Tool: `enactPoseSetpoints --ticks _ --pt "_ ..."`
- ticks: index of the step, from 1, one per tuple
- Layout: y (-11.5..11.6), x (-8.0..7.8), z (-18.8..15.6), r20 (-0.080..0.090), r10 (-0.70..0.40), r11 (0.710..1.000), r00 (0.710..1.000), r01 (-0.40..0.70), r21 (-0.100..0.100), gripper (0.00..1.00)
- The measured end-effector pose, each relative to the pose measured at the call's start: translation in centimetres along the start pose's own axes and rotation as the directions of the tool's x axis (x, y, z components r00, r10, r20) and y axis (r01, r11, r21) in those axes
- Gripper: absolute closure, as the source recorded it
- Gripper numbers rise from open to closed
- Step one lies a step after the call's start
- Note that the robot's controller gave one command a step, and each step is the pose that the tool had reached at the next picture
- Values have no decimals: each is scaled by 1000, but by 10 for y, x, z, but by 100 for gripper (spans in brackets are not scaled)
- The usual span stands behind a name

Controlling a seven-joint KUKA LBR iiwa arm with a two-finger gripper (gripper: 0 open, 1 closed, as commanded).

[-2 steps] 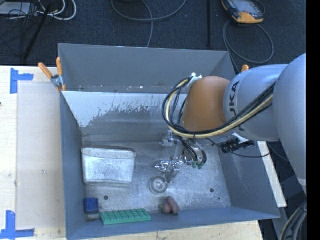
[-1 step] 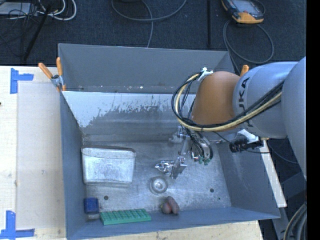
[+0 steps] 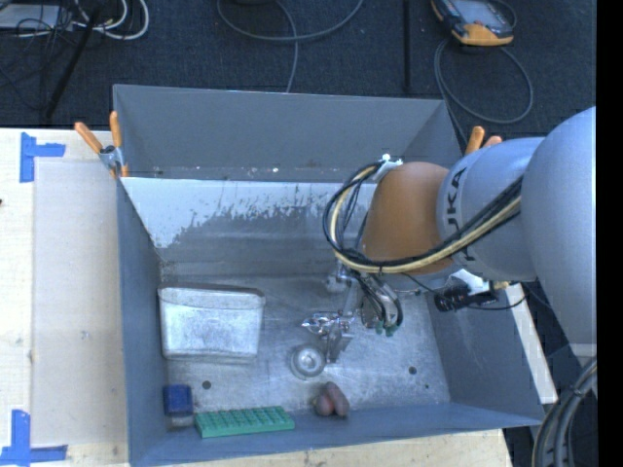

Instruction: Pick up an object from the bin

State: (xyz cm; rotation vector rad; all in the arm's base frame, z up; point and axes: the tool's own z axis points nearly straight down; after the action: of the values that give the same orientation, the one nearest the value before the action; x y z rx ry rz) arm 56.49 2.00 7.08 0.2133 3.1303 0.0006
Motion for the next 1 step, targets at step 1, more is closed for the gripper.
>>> enactPoseSetpoints --ticks 1 --pt "0 -1 -2 -1 -4 1000 1000 4 1 0"
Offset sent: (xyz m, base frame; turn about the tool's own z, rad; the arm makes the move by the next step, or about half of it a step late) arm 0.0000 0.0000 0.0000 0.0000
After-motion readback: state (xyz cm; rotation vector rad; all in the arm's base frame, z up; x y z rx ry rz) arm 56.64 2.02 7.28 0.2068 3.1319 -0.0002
